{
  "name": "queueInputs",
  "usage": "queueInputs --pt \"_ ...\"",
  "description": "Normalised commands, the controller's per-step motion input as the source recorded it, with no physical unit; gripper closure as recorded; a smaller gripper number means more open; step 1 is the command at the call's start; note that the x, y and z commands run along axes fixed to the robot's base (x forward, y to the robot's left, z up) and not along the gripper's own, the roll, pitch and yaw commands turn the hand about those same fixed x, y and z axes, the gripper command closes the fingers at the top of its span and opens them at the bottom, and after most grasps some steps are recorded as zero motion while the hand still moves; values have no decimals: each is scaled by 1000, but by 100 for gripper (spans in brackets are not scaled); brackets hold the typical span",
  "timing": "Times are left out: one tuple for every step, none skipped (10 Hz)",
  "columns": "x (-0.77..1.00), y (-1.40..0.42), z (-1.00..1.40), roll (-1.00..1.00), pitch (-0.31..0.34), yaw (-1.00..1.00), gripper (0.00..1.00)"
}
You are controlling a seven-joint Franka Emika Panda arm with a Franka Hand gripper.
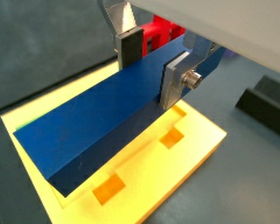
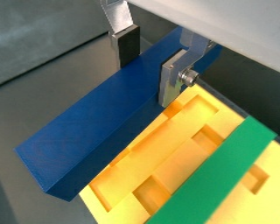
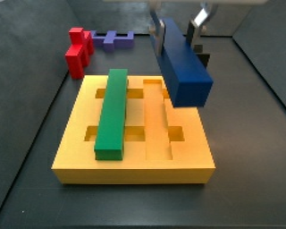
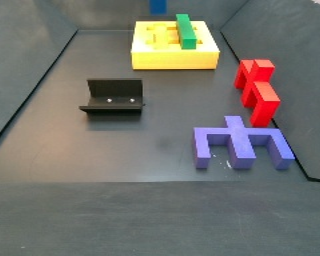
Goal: Pick up the blue object. Move up. Move to above the board. Insert the blue object.
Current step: Insert the blue object.
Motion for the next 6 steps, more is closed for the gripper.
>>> queueInputs --pt "117 -71 -971 49 0 0 100" --pt "0 -57 -826 61 -81 0 100" --pt "-49 -71 -797 113 -181 -11 100" --pt "-191 -69 -706 113 -263 -97 100" --pt "-240 -57 -654 109 -290 -117 100" --pt "-286 -77 -606 84 -329 -103 100"
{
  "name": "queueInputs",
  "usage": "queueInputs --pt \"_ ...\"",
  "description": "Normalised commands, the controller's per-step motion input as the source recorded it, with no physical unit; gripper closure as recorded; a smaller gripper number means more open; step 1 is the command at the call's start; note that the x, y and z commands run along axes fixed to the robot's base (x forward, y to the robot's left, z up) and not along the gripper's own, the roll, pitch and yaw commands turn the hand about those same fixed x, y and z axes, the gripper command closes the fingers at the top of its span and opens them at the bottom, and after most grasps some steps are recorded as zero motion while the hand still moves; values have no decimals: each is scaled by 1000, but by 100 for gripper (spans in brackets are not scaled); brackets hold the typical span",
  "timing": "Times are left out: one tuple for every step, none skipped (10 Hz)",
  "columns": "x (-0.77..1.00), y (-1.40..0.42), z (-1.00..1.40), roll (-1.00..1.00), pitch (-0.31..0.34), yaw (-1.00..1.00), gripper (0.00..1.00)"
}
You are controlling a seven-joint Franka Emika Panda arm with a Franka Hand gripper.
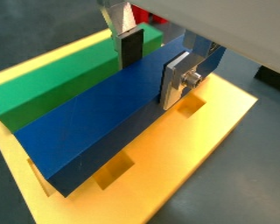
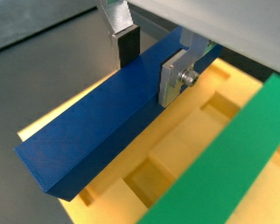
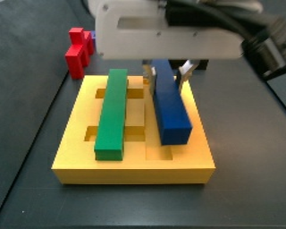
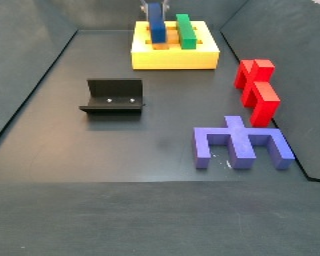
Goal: Pick up the blue object. Move up. Move to above the board. Insert the blue object.
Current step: Insert the blue object.
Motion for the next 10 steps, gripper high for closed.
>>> queueInputs --pt "-286 -11 -557 6 -307 -89 100" --pt "-337 -20 -429 0 -269 -80 100" --pt "-234 -46 -311 0 -196 -37 100" --pt "0 -23 -289 34 -1 0 100" --pt "0 0 -326 9 0 0 100" --pt "0 0 -337 0 10 -26 100" --pt "-20 -17 -343 0 46 -69 100" --pt "0 -77 -311 0 44 -69 100" --pt "71 -129 -283 37 73 -69 100" --pt "186 -149 -260 40 84 -51 100"
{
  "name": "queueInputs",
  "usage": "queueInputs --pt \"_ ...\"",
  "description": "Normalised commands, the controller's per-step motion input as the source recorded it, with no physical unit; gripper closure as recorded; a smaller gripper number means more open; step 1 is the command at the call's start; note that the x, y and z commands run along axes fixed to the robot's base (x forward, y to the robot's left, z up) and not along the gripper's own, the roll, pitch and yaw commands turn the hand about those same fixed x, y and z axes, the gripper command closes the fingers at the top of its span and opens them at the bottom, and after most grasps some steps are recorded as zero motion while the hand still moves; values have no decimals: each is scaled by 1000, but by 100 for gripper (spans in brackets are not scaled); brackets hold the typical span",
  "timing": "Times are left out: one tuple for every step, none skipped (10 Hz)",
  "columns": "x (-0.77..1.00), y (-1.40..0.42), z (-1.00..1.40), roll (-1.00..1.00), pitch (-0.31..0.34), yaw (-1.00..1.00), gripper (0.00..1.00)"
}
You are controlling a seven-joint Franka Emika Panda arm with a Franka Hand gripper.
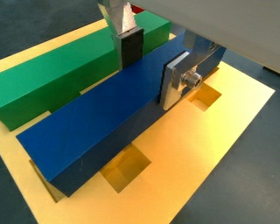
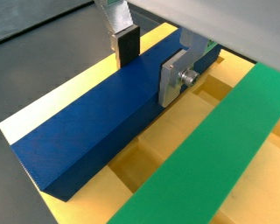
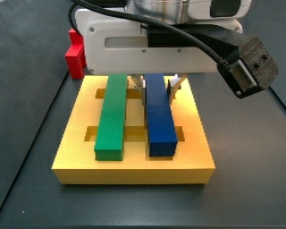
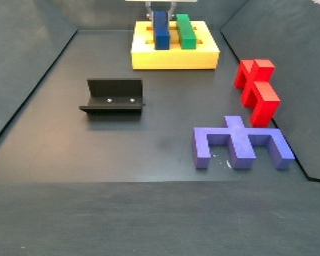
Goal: Pick up the blue object. Move up. Move to above the board. Insert the blue object.
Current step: Insert the blue object.
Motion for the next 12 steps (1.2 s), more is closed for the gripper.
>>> queueInputs --pt "123 -131 -254 0 70 -66 100" --pt "66 -89 -294 0 67 -57 100" --pt "69 -83 -289 0 73 -57 100" --pt "23 -31 -289 0 66 -74 100" --pt "0 0 -286 -11 49 -80 100" --pt "-80 3 -260 -51 59 -171 100" --pt "-134 20 -266 -56 59 -206 100" --pt "-120 0 -271 -64 41 -191 100" --pt "-51 0 -286 -66 31 -131 100" --pt "-31 0 -329 -43 24 -46 100" --pt "0 0 -354 -20 59 0 100" --pt "-17 0 -57 0 0 0 100"
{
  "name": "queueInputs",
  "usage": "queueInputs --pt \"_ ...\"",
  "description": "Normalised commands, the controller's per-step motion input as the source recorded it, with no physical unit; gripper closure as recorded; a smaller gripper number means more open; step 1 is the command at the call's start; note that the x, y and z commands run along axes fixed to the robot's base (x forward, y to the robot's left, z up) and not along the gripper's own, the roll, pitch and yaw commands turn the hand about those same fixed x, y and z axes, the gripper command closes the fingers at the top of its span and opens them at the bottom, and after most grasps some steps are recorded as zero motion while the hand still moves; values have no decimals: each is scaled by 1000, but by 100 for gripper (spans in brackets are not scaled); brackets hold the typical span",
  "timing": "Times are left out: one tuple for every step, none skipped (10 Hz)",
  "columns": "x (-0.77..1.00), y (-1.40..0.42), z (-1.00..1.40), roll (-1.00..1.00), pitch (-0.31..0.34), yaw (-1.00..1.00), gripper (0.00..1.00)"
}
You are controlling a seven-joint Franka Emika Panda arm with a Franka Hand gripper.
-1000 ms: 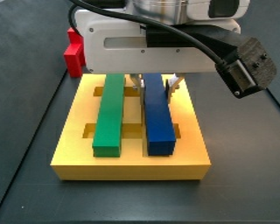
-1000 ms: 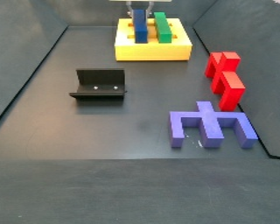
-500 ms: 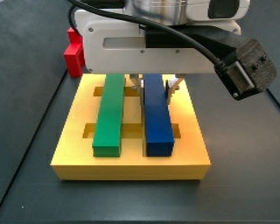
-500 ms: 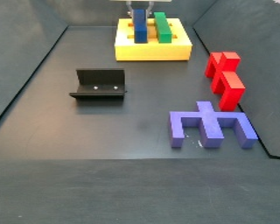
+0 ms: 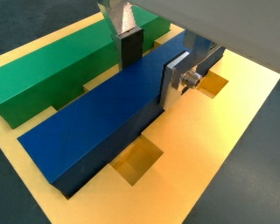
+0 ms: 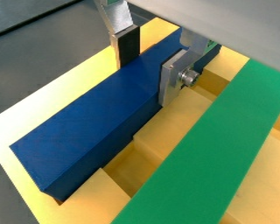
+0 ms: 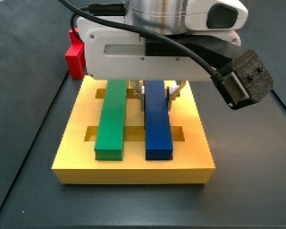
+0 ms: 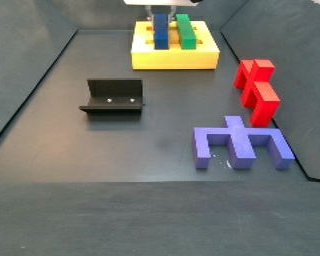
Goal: Pick up the blue object. Move up. Move to above the board. Insert the blue object.
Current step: Insert the blue object.
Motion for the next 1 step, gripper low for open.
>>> queueInputs --pt "0 0 0 0 0 0 100"
